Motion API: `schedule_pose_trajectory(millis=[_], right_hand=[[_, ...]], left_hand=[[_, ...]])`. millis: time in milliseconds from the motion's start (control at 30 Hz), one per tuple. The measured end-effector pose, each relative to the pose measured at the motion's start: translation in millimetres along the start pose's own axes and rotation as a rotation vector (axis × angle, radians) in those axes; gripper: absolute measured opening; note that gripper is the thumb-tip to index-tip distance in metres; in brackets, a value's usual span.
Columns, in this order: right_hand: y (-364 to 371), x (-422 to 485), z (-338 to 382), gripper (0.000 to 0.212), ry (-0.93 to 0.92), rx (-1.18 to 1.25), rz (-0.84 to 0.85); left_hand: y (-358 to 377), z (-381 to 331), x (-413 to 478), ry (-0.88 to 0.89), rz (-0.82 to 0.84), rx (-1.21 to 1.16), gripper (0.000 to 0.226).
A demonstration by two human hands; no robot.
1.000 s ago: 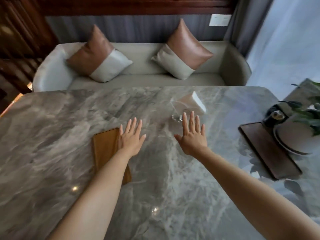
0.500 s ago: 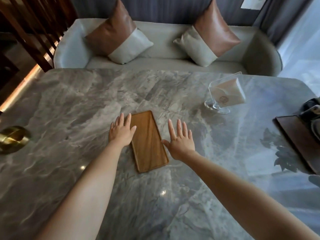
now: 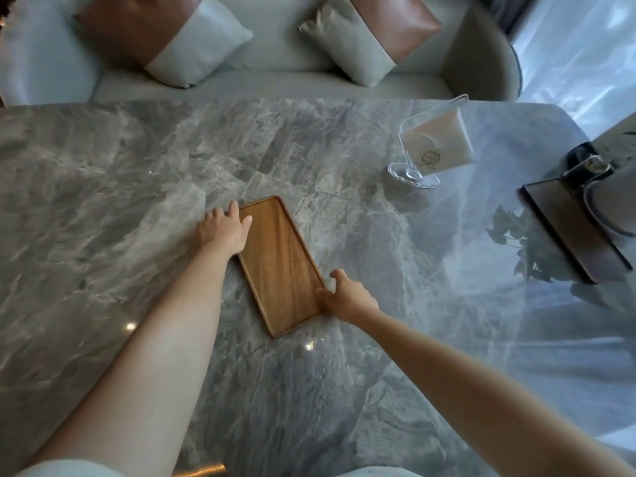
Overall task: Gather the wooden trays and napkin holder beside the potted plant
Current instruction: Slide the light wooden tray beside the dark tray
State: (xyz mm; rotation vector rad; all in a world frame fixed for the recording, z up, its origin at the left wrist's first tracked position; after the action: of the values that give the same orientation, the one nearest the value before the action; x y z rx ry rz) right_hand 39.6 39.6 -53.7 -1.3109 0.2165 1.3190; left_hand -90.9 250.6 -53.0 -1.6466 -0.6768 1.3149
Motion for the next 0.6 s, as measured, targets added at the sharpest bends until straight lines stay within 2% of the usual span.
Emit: schedule_pose_trajectory(millis=[167, 300, 600], right_hand=[[9.4, 9.7, -15.4, 0.021, 0.057, 0.339, 0.023], [13.2, 13.3, -22.2, 0.03, 0.083, 0.429, 0.004], [11.6, 5.8, -48.8, 0.03, 0.107, 0.534, -0.026]], left_hand=[[-1.0, -2.8, 10.7, -0.018, -0.007, -0.011, 0.054], [3.8, -2.0, 12.5, -0.031, 0.007, -0.059, 0.053], [9.7, -7.2, -2.6, -0.102, 0.029, -0.257, 0.049]])
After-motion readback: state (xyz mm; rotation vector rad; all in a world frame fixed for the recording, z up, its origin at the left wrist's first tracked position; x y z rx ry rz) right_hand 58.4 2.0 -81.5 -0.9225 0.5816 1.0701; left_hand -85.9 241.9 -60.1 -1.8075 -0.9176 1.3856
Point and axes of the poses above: each hand's wrist, its own x-axis towards the middle knuckle, its own y-axis out of the palm, z = x × y, the point moved 7 cm from there along x, towards the middle knuckle, and after that the axes turned 6 degrees about z, right-handed, at the moved point
